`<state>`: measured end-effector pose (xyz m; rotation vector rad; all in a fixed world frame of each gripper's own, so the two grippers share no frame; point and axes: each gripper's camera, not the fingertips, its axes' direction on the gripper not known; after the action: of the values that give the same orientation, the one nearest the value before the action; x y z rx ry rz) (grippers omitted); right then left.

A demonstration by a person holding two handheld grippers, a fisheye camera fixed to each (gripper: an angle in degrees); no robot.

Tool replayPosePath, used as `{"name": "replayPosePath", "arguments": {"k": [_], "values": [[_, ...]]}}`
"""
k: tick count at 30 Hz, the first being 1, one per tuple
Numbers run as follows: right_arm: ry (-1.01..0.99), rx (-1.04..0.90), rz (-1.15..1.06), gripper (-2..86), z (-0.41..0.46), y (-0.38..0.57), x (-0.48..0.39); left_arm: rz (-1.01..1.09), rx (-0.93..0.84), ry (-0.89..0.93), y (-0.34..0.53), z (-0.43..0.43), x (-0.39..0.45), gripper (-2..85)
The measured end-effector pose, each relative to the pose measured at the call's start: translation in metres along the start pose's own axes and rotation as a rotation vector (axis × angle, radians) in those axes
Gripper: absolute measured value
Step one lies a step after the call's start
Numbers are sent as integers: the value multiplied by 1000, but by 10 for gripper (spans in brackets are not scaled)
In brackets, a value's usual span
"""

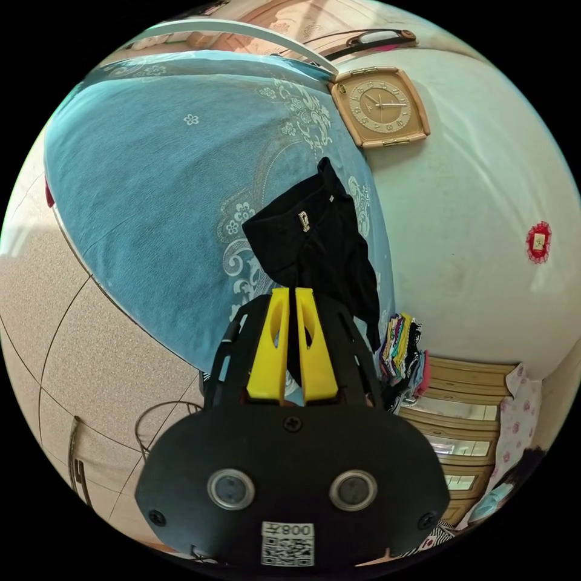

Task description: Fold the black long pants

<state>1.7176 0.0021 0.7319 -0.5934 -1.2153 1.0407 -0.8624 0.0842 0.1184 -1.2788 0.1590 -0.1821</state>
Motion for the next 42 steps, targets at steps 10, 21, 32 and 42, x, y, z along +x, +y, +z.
{"name": "replayPosePath", "arguments": {"k": [10,21,32,42], "values": [[-81,-15,-25,52,-57,26,-38,8,6,-31,7,-2,6,21],[-114,47,34,88,-87,70,-49,5,5,-46,18,-7,7,21],[-219,65,45,70,-68,101,-66,6,3,-69,27,-14,10,21],[-269,-39,-167,26,-53,123,-157,4,15,-12,35,-27,11,20]]}}
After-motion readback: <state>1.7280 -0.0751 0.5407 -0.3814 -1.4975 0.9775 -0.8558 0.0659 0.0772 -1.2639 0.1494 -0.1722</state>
